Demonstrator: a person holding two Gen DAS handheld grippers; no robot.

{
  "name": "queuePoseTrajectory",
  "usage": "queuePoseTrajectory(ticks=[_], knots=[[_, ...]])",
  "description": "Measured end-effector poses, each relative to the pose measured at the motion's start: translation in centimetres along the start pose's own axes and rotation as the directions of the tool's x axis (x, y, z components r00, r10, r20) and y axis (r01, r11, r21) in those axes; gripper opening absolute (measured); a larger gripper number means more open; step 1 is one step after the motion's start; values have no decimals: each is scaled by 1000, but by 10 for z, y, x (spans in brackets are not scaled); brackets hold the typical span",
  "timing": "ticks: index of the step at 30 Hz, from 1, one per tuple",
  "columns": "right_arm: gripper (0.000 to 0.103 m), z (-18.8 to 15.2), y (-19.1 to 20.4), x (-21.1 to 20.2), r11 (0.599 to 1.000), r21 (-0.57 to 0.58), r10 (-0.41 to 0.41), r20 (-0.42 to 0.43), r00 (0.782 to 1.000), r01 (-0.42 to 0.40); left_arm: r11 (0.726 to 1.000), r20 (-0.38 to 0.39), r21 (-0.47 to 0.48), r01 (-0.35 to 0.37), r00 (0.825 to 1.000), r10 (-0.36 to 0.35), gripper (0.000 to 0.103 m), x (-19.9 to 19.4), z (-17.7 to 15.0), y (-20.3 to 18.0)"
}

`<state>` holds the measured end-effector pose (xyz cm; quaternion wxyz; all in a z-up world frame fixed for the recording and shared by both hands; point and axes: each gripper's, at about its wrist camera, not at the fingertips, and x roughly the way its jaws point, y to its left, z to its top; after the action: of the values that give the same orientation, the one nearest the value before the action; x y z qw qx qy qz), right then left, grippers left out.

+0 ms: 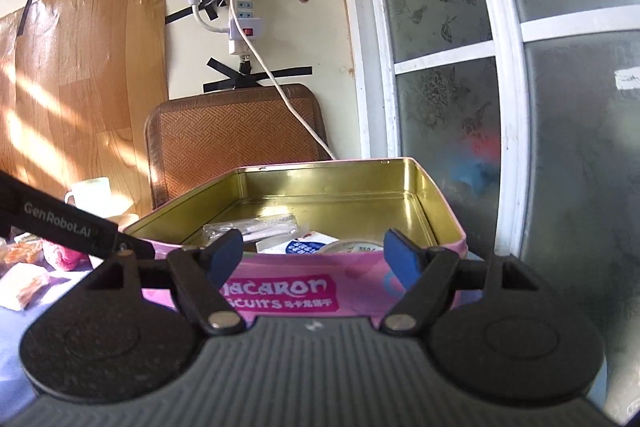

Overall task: Organize soft objects
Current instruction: 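Carry the tape roll into the pink tin and open the left tool, then withdraw the left tool from the tin back over the table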

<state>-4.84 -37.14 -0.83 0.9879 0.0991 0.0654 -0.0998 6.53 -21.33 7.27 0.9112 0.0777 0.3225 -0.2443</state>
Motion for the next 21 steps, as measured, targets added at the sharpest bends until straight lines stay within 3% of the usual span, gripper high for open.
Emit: queuePoseTrajectory(ticks=[8, 15, 21], knots=[[79, -10, 7, -16, 983, 179, 68, -107, 992, -48, 998, -4, 17, -54, 999, 54, 62, -25, -35, 13], [79, -16, 24, -18, 969, 233, 130, -187, 974, -84, 995, -4, 8, -100, 995, 100, 63, -39, -61, 31], [79, -16, 42, -24, 967, 233, 152, -203, 967, -103, 992, 6, -2, -124, 992, 124, 65, -49, -75, 46]])
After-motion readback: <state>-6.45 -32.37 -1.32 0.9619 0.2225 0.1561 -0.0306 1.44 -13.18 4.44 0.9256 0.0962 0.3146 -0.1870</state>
